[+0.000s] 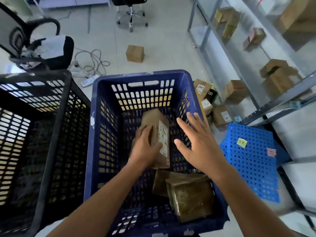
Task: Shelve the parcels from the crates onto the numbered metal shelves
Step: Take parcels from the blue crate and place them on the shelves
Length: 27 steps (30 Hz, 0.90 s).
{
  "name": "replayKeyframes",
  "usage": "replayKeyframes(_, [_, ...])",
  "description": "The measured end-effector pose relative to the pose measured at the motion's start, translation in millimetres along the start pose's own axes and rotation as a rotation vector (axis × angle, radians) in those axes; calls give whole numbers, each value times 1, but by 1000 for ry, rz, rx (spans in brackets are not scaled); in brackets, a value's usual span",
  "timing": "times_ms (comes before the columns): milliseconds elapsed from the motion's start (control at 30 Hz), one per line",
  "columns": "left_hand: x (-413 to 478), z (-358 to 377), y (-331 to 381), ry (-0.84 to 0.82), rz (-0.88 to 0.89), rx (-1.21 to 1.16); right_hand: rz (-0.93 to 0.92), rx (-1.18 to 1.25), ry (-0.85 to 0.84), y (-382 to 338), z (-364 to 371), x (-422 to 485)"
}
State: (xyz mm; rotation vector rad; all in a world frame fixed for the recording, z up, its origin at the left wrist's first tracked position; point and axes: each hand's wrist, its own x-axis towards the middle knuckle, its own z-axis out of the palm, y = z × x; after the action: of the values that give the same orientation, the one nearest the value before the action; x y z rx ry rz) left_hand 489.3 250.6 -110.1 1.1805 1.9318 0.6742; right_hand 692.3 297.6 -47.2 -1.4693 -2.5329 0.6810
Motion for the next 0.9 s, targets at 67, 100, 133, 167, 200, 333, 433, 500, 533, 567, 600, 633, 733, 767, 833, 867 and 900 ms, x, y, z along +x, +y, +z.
replayKeyframes(67, [-10, -25, 1, 21, 32, -160, 6, 70, -22, -10, 2, 5])
replayKeyframes(100, [-16, -37, 3, 38, 59, -248, 25, 111, -41, -14, 3, 8])
replayKeyframes(133, [-22, -47, 5, 58, 86, -336, 49, 153, -62, -18, 3, 10])
replayKeyframes(167, [-28, -57, 7, 80, 111, -409, 66, 190, -81, -22, 3, 11])
replayKeyframes(200, [-32, -64, 10, 96, 134, -464, 65, 224, -91, -26, 3, 13])
replayKeyframes(333, [-43, -79, 23, 88, 215, -649, 15, 490, -67, -39, 1, 20])
replayKeyframes(433, [-44, -81, 30, 121, 265, -685, 12, 642, -69, -46, -2, 25])
replayKeyframes(500, [-43, -82, 32, 132, 272, -704, 32, 745, -89, -48, -4, 27])
replayKeyframes(533, [-43, -83, 33, 134, 276, -722, 33, 793, -92, -49, -5, 27])
replayKeyframes(567, [-43, -84, 32, 136, 276, -739, 28, 837, -94, -50, -4, 28])
replayKeyframes(600, [-43, -85, 32, 142, 270, -749, 20, 870, -94, -51, -4, 29])
replayKeyframes(633, [-43, -86, 31, 147, 258, -754, 9, 889, -92, -52, -3, 29])
replayKeyframes(733, [-46, -83, 32, 133, 225, -795, -13, 932, -130, -48, -7, 32])
replayKeyframes(767, [-48, -82, 33, 142, 223, -792, -24, 934, -161, -45, -10, 33])
replayKeyframes(833, [-47, -87, 34, 211, 234, -766, -85, 858, -215, -39, -20, 37])
replayKeyframes(867, [-46, -92, 33, 258, 242, -751, -122, 787, -238, -36, -26, 39])
replayKeyframes(900, [-44, -100, 30, 315, 246, -692, -158, 716, -264, -34, -33, 41])
